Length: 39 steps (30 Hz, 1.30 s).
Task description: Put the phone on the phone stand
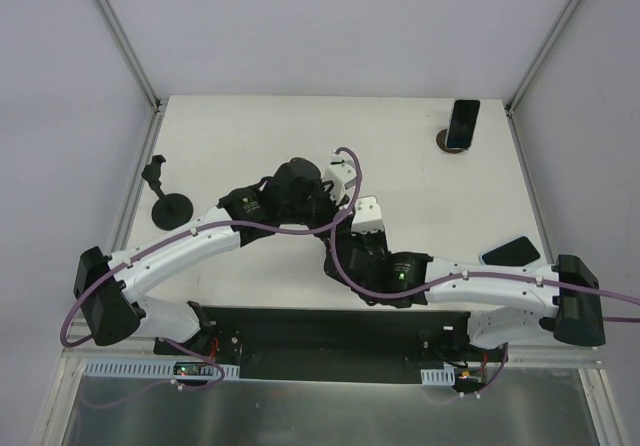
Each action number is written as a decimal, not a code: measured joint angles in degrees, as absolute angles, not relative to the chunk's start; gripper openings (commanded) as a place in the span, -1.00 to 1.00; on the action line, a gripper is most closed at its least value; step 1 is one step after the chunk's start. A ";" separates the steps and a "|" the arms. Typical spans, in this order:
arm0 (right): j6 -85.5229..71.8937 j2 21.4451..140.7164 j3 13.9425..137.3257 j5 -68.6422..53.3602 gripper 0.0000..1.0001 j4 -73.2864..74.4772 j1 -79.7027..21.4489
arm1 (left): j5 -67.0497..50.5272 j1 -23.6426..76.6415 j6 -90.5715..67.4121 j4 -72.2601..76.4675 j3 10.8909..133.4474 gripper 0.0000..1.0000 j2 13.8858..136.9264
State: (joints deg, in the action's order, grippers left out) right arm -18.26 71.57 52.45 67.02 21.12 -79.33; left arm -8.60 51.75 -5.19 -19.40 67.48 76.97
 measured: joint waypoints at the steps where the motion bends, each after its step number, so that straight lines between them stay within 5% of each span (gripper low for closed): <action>1: -19.49 72.10 53.23 67.18 -0.99 22.65 -79.35 | -8.38 51.83 -5.19 -19.35 67.46 -1.00 76.97; 9: -40.58 85.80 70.39 72.03 -0.99 51.11 -81.38 | -6.79 51.96 -7.81 -20.25 67.13 -1.00 75.79; 16: -55.61 93.08 82.15 71.37 -0.43 67.44 -84.16 | 2.63 51.81 -8.12 -16.64 66.89 -1.00 76.23; 20: -49.74 89.65 83.77 72.99 -0.29 56.80 -93.97 | 8.73 49.28 -7.81 -8.40 66.92 -1.00 80.29; 23: -35.64 80.90 74.46 71.50 0.14 41.67 -93.73 | 9.67 48.62 -7.53 -6.28 66.26 -1.00 80.31; 31: -2.07 54.24 47.40 33.15 0.97 13.63 -71.18 | 6.04 48.64 -5.85 -4.75 62.54 -1.00 76.12; 39: 11.22 50.50 43.94 3.05 0.93 4.97 -50.89 | -4.45 43.42 -5.56 -6.15 61.36 -1.00 73.58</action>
